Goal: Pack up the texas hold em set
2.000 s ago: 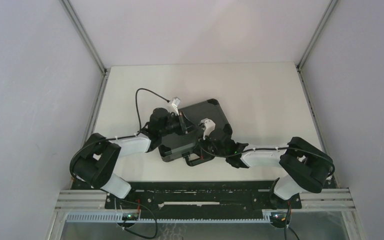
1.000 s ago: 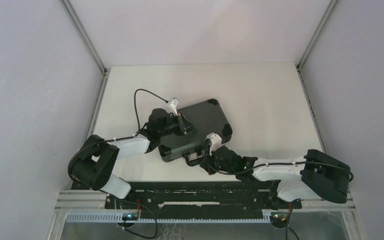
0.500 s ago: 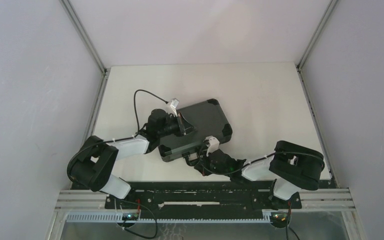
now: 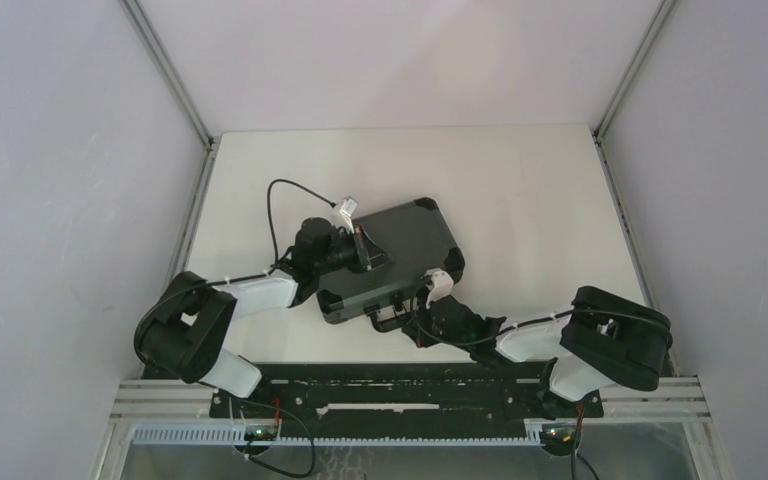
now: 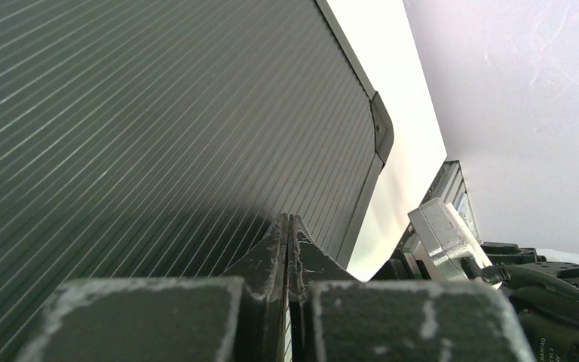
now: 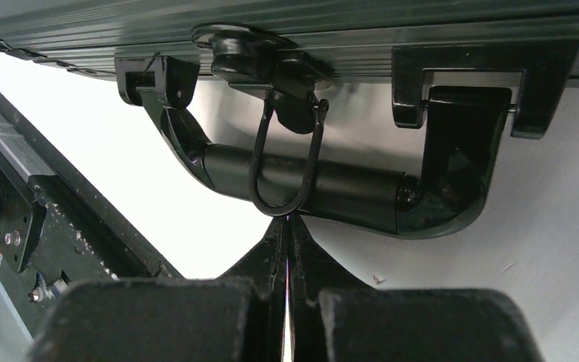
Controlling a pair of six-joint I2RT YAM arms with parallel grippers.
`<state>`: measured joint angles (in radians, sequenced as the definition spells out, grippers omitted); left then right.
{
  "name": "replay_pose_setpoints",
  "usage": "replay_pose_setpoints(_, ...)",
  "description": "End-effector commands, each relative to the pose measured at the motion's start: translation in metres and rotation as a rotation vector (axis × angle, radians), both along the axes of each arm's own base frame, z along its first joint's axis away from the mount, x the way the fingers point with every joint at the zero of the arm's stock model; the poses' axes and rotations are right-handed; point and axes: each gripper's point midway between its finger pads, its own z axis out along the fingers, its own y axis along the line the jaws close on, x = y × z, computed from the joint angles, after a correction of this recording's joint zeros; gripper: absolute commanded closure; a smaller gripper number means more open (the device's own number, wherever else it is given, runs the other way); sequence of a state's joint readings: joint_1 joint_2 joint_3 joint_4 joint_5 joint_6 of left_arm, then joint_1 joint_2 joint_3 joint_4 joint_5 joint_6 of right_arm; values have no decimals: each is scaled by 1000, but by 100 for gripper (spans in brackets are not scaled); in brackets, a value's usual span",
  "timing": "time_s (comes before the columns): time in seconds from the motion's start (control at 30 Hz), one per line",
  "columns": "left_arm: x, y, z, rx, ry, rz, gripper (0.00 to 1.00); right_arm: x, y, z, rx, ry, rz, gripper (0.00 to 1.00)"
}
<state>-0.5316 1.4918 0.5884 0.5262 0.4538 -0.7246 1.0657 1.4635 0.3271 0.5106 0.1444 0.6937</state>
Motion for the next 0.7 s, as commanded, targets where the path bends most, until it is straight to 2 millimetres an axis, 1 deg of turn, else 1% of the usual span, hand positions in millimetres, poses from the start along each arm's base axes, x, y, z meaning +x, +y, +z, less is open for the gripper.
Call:
replay_pose_setpoints(0.0,-32,20,-56,136,174,-19,100,-8,-27,-33,-143,46,7,100)
replay_pose_setpoints(0.17,-31,20,-56,137,174,-18,100,-7,-19,-34,-134,47,13,100)
replay_pose_setpoints(0.3,-31,21,-57,137,176,-18,100,2,-17,-28,-138,24,5,100)
replay_pose_setpoints(0.43,-31,21,-57,137,175,-18,100,10,-24,-20,-159,-1,-15,100)
replay_pose_setpoints(0.57,-31,21,-56,135,174,-17,100,15,-35,-12,-177,-22,-32,100)
replay_pose_setpoints(0.67,-31,21,-55,134,173,-18,100,18,-37,-7,-169,-36,-33,100)
